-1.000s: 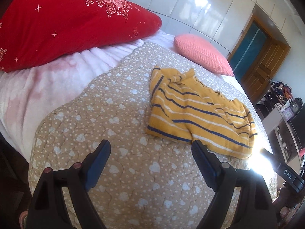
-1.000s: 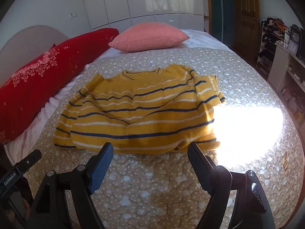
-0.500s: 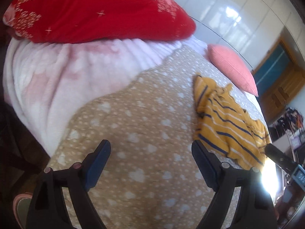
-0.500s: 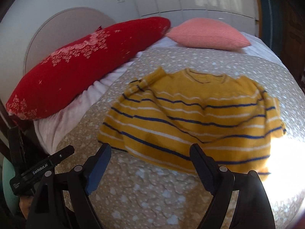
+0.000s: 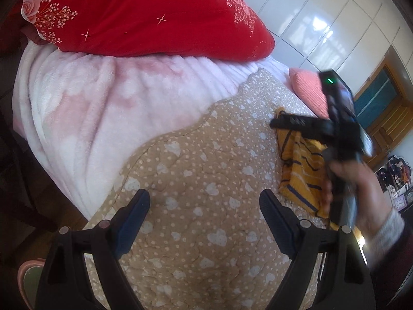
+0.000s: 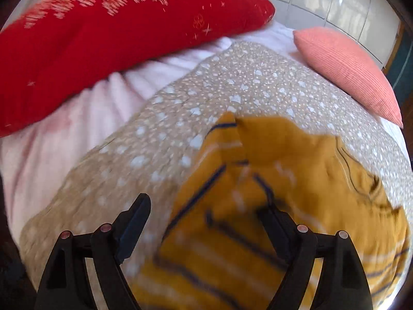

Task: Fold small clothes
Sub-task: 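Grasp the sweater edge with the right tool and fold it over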

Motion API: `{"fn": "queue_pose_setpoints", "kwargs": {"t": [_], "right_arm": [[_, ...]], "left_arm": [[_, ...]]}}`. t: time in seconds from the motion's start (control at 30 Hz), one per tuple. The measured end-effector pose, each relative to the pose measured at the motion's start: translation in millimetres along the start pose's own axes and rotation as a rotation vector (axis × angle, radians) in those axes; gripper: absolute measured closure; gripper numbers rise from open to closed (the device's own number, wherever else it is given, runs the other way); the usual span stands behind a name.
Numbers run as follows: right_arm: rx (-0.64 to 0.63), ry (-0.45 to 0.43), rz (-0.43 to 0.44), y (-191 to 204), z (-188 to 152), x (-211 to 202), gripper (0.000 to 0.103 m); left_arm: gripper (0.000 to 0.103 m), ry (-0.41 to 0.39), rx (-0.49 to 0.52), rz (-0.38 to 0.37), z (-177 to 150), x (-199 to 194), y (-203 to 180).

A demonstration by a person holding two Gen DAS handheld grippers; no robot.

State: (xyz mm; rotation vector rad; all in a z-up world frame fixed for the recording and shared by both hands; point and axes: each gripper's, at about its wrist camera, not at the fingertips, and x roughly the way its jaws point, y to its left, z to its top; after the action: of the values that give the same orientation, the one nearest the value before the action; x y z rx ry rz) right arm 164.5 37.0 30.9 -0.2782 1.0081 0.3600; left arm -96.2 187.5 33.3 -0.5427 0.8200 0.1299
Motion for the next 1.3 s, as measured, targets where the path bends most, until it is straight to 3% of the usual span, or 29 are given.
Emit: {"fn": "queue_pose_setpoints", "kwargs": {"t": [0.13,0.23,0.37,0.5,0.67,0.73,0.83,0.93,0.97,1.0,1.07,1.1,1.3], "right_arm": [[0.046,-0.017,0.153,-0.1,22.2,-6.6,0.014],[0.132,-0.092,0.256,-19.0,16.8,-29.5,0.013],[0.198,-0.044,0.186,-25.5,-1.1,-37.9,0.013],[0.126,-0.003,0.148,-5.2,-19.4,-38.0,0.013],[0.036,-0.067,0.05,24.9,-40.1,-42.6,0.014],[-0.026,-0.035,-0.063,38.1,-47.2,-31.9,0.014],[-0.076,0.032,-0.24,43.1,-50.0,-2.1,0.026],[-0.034,0.022,-0.253,36.4,-47.1,7.1,0.027],[-0.02,0.018,-0.237,35.3,-46.7,5.7,0.035],[-0.003,0.008,-0.232,33.4,-46.3,2.9,0.054],[0.028,-0.013,-0.184,22.6,-46.3,-9.1,0.079],[0.06,-0.03,-0.133,12.1,-46.2,-18.4,0.084],[0.325,-0.167,0.072,-88.2,-62.5,-93.4,0.087]], "left_arm": [[0.017,-0.016,0.003,0.004,1.2,-5.4,6.8],[0.017,-0.024,-0.008,0.009,3.8,-5.6,12.8],[0.017,-0.007,-0.021,-0.009,3.2,-1.9,15.1],[0.017,-0.014,-0.005,-0.016,1.4,-7.4,11.1],[0.017,-0.018,0.018,-0.013,-0.9,-15.3,8.8],[0.017,-0.013,0.027,-0.011,-2.3,-15.7,7.7],[0.017,-0.005,0.031,-0.017,-4.9,-16.5,5.2],[0.017,-0.006,0.043,-0.019,-6.0,-20.9,2.1],[0.017,-0.008,0.047,-0.018,-6.5,-23.2,1.2],[0.017,-0.007,0.053,-0.017,-7.4,-26.4,-0.3],[0.017,-0.009,0.065,-0.013,-8.0,-31.4,-2.3],[0.017,-0.012,0.071,-0.007,-8.9,-34.9,-4.1],[0.017,-0.016,0.137,-0.012,-17.0,-51.1,-34.8]]}}
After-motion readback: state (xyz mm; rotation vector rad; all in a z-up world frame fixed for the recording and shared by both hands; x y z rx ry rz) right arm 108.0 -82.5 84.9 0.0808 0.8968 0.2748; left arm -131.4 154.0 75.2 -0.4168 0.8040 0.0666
